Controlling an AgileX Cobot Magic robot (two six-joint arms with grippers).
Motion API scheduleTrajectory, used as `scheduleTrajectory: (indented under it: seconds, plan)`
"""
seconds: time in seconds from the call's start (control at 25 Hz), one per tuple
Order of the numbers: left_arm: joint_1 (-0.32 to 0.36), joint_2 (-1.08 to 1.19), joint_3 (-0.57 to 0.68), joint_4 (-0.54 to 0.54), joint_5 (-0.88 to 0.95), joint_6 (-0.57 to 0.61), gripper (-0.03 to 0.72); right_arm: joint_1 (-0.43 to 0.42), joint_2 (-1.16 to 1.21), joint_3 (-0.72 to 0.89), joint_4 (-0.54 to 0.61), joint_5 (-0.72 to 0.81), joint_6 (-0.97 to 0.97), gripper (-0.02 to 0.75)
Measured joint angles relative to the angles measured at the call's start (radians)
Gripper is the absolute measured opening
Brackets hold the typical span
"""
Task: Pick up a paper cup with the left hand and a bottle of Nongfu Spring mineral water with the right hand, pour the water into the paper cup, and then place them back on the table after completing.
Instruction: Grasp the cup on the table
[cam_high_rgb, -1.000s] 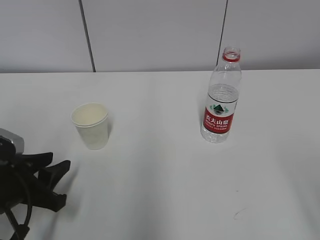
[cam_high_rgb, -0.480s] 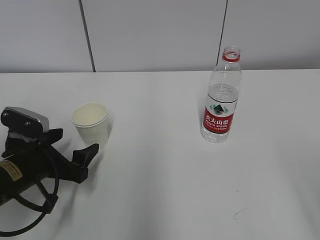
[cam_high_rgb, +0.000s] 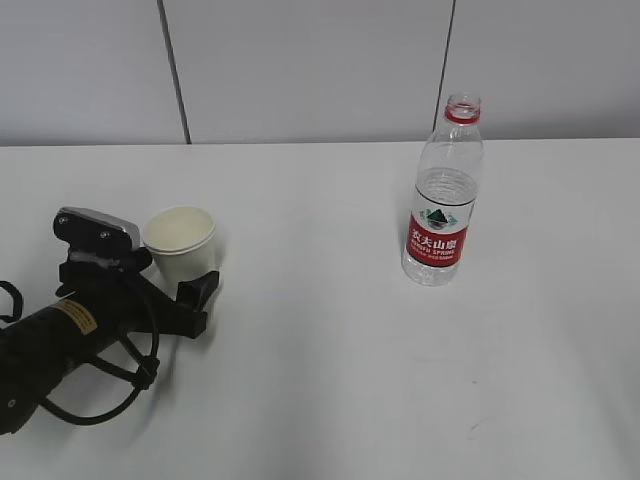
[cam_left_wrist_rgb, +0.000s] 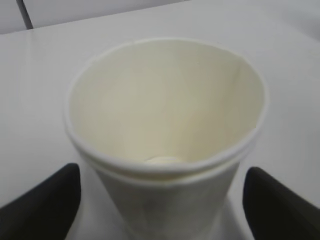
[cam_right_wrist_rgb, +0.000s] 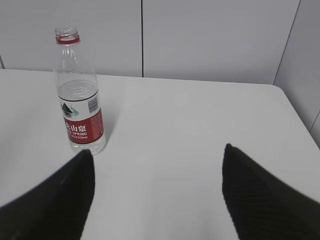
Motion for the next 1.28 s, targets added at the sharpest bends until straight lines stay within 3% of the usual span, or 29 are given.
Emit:
scheduleTrajectory:
  seconds: [0.48, 0.8, 0.96, 1.28]
  plan:
    - [0.000, 0.067, -0.092, -0.022, 0.000, -0.033, 0.581, 0.000, 0.000, 0.000, 0.000, 0.000, 0.000, 0.587]
    - [0.000, 0.067, -0.097, -0.026, 0.000, -0.034, 0.403, 0.000, 0.000, 0.000, 0.051, -0.084, 0.000, 0.587]
    - [0.000, 0.067, -0.097, -0.026, -0.001, -0.035, 0.386, 0.000, 0.000, 0.002, 0.128, -0.088, 0.000, 0.587]
    - [0.000, 0.067, -0.097, -0.025, -0.002, -0.036, 0.379, 0.000, 0.019, 0.002, 0.140, -0.102, 0.000, 0.587]
